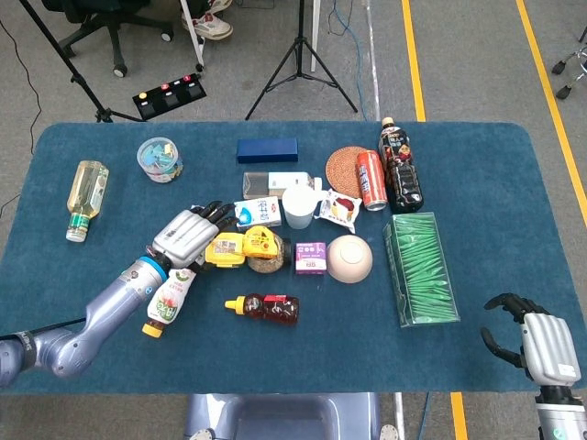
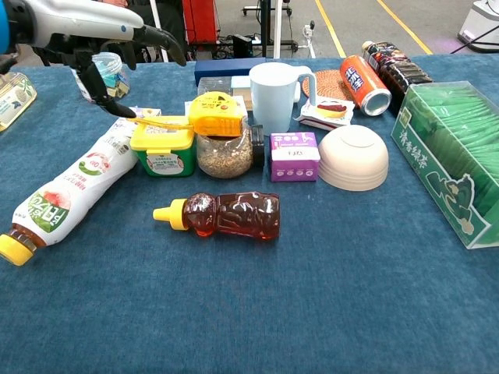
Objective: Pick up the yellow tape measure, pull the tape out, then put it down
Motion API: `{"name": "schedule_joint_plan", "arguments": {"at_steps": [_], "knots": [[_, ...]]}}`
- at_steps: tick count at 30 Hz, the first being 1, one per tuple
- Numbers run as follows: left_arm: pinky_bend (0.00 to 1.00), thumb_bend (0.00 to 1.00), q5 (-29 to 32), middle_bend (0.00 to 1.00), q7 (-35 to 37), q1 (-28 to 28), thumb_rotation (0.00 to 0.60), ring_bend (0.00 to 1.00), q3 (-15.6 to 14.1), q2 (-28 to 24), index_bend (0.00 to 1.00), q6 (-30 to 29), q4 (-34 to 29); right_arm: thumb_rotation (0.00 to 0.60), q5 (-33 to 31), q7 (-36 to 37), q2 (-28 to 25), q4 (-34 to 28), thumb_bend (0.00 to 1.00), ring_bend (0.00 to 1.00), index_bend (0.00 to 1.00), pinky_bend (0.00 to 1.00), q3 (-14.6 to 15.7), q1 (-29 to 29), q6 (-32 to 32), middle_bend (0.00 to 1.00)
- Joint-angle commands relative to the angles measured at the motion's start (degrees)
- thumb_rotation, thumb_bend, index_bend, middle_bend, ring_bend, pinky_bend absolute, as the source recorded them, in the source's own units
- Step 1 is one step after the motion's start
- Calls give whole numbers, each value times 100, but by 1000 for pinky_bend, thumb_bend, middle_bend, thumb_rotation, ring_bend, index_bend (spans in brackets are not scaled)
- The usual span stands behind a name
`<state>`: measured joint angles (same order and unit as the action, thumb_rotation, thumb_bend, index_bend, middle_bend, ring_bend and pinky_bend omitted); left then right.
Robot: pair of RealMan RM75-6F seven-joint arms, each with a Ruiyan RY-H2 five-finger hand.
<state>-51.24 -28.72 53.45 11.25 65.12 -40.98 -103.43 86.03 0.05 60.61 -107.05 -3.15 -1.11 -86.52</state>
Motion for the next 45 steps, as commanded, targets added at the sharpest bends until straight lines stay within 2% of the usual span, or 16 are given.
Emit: {"name": "schedule_joint_plan", "arguments": {"at_steps": [1, 19, 45], "knots": [[225, 235, 149, 50, -13, 161, 600, 17, -43, 141, 105, 26, 116, 600, -13, 15, -2, 15, 329, 397, 411, 443, -8, -10, 15, 391], [243, 235, 1164, 50, -194, 1089, 600, 22, -218, 860, 108, 37, 717, 600, -148, 180, -47, 152, 328, 397, 411, 440, -39, -23, 82, 391], [276, 235, 1674, 88, -112, 1666, 600, 98, -405, 1383, 165, 34, 1290, 600, -257, 219, -97, 181, 328, 396, 411, 437, -49, -1, 106, 390]]}}
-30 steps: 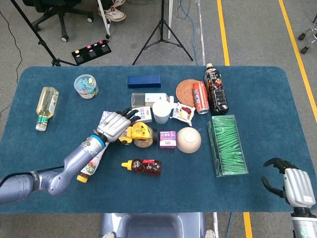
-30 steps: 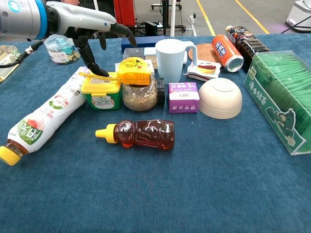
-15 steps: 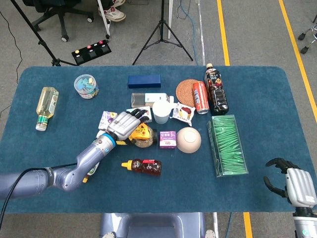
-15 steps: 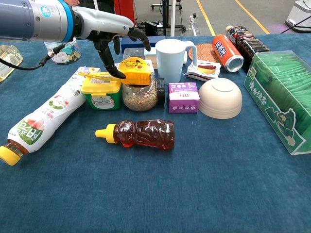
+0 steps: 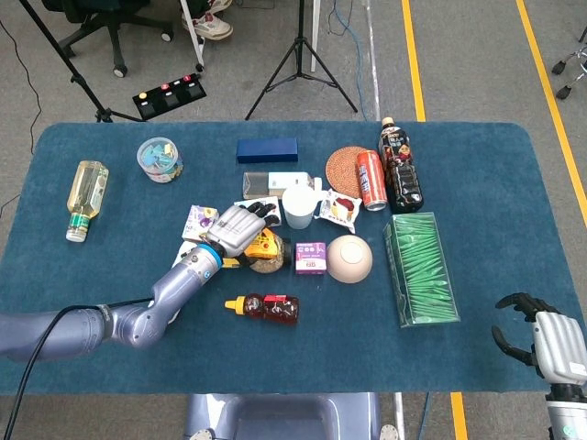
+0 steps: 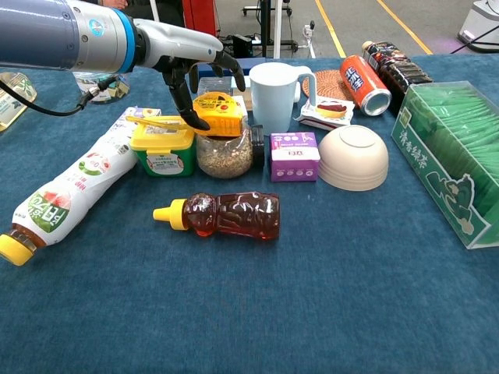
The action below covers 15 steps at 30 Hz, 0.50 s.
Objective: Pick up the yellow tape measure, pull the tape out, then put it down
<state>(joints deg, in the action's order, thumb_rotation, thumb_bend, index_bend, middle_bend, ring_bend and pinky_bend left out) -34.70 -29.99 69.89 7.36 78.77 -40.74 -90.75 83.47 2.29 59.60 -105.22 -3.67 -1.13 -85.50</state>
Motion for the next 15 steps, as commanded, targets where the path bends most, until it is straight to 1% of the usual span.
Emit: {"name": "schedule_joint_plan", "arguments": {"at_steps": [1, 9, 12, 15], "knots": [[278, 235, 27, 91, 23, 37, 600, 101, -25, 29, 167, 17, 35, 600, -3, -9, 5, -4, 328, 396, 411, 437, 4, 1, 5, 391], [310, 235, 89, 137, 66, 112, 600, 148, -104, 104, 212, -26, 124, 600, -17, -16, 0, 1, 328, 397, 411, 436, 3, 12, -4, 391], [325, 236, 113, 160, 88, 131, 600, 177, -131, 142, 242, -25, 173, 600, -29, -23, 1, -3, 329, 397, 411, 436, 3, 11, 6, 391], [351, 237, 124, 204, 117, 138, 600, 221, -137, 183, 298, -47, 224, 600, -35, -39, -1, -11, 329, 397, 411, 435, 2, 15, 1, 391]]}}
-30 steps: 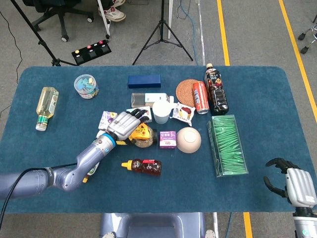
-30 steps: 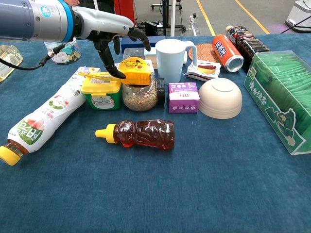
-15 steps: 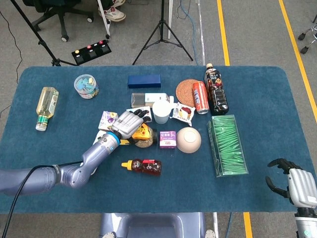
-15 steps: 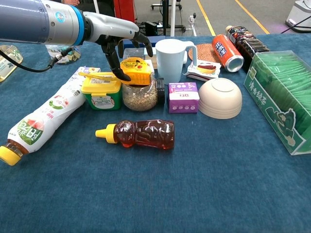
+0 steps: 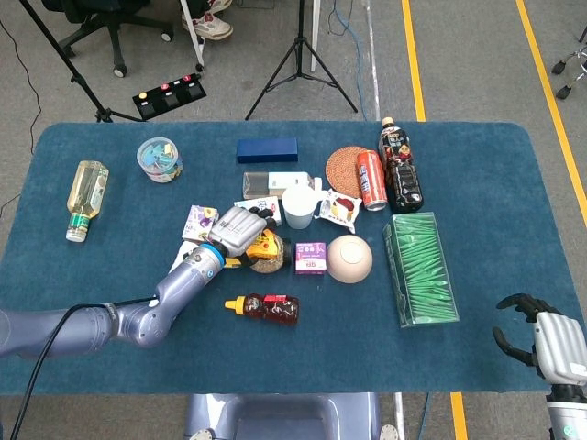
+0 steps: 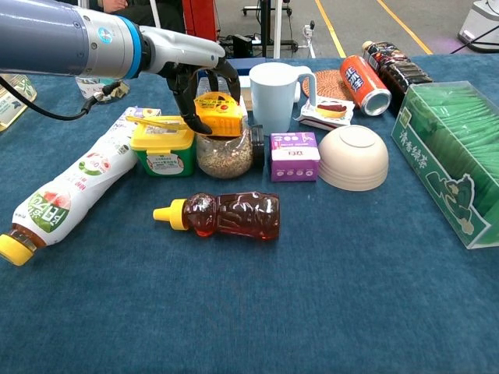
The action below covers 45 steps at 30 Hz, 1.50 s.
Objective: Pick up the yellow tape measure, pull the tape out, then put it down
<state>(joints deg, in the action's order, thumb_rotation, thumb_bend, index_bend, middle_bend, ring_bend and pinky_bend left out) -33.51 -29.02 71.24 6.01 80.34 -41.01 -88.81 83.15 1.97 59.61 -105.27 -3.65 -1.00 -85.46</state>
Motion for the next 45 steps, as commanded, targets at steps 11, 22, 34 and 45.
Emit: {"name": "schedule_joint_plan", "arguments": {"at_steps": [11, 22, 34, 45], "knots": [[528, 293, -155, 406, 234, -98, 600, 450, 90, 214, 537, -305, 235, 600, -41, -100, -23, -74, 328, 397, 411, 434, -23, 2, -13, 391], [563, 299, -905, 437, 482, -239, 600, 471, 131, -40, 557, -205, 153, 600, 34, -116, -54, -255, 329, 397, 411, 437, -101, -45, -68, 391], [519, 300, -1740, 437, 719, -277, 600, 471, 124, -804, 559, 200, -356, 600, 382, 398, 200, -320, 328, 388, 382, 451, -182, -288, 41, 390], [519, 300, -2259, 438, 1139, -396, 600, 471, 192, -1125, 563, 329, -568, 600, 426, 886, 542, -500, 323, 365, 299, 451, -298, -726, 522, 365]]}}
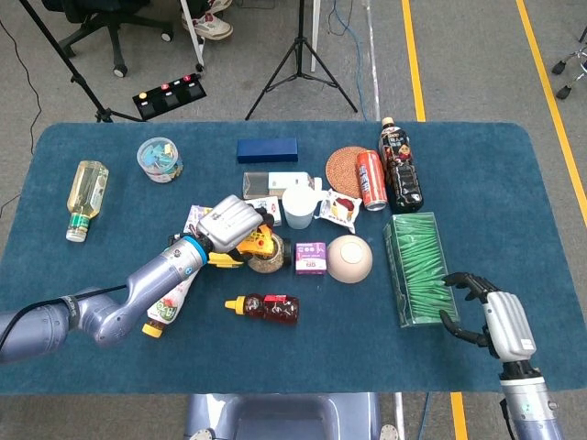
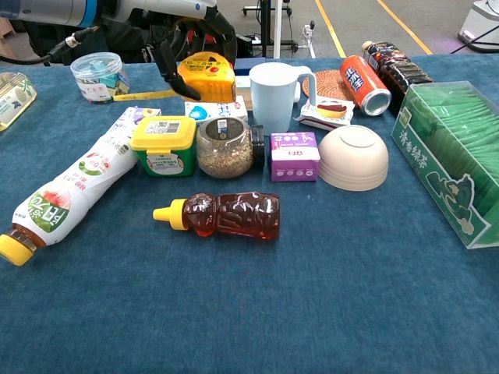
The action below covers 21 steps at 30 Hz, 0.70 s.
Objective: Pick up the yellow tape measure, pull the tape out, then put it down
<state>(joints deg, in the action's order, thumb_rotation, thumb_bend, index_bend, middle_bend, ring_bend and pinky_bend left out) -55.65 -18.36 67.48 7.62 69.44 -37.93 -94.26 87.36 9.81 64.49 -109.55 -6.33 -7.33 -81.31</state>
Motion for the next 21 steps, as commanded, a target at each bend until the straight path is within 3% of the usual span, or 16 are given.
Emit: {"name": "schedule_joint_plan", "arguments": {"at_steps": [1, 11, 21], "knots": [[519, 300, -68, 438, 122, -27, 600, 471, 48, -59, 563, 34, -37, 600, 4, 164, 73, -110, 320, 363, 291, 451, -45, -138, 161, 361], [518, 300, -144, 443, 388, -7, 600, 471, 170, -371, 567, 208, -178, 600, -152, 556, 226, -380, 312, 355, 274, 442, -299, -682, 747, 342], [519, 300, 33, 459, 401, 24, 600, 471, 187, -540, 585, 230, -231, 600, -361, 611, 641, -211, 308, 339, 251, 415, -640, -1204, 1101, 323]]}}
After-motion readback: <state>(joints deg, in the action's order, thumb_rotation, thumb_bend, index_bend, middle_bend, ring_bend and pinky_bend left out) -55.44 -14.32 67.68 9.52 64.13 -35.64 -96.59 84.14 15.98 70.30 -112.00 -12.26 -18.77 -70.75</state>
